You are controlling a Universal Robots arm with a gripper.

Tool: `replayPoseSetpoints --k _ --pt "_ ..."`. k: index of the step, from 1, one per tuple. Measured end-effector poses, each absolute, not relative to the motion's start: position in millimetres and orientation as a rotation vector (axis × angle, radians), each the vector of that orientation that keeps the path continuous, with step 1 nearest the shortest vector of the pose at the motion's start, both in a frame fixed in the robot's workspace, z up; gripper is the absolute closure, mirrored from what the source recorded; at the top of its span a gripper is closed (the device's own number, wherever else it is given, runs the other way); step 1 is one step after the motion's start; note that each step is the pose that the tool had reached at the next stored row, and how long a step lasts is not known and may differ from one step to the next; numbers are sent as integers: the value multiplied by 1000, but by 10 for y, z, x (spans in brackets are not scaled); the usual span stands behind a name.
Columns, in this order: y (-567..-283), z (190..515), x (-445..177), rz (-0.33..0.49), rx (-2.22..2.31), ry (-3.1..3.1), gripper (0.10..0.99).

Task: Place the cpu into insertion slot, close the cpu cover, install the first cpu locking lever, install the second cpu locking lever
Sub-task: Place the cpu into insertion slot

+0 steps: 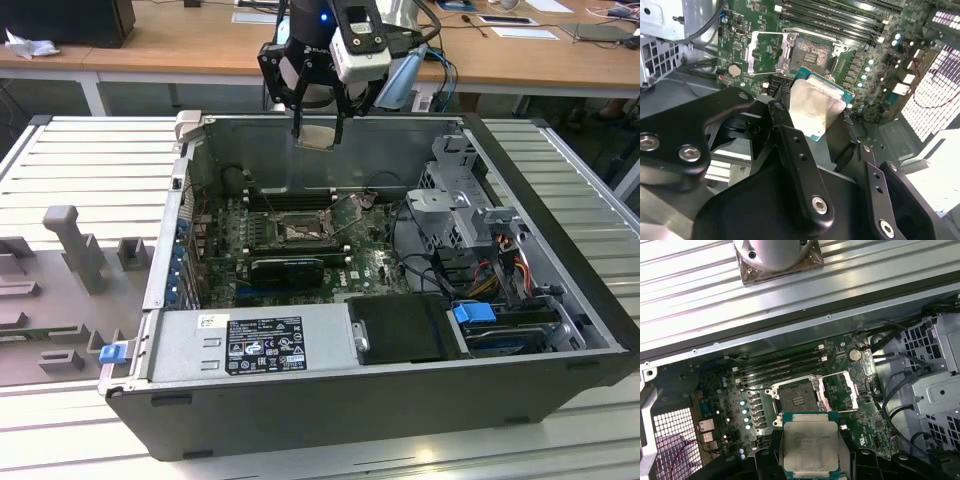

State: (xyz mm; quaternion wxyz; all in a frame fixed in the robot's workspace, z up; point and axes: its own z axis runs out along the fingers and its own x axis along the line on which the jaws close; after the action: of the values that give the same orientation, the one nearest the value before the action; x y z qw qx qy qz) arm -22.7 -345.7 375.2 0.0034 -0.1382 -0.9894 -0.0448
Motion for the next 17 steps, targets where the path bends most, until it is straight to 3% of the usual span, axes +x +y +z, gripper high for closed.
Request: replayPoseSetpoints --k 17 --pt "-3457 3740 -227 -141 -676 -3065 561"
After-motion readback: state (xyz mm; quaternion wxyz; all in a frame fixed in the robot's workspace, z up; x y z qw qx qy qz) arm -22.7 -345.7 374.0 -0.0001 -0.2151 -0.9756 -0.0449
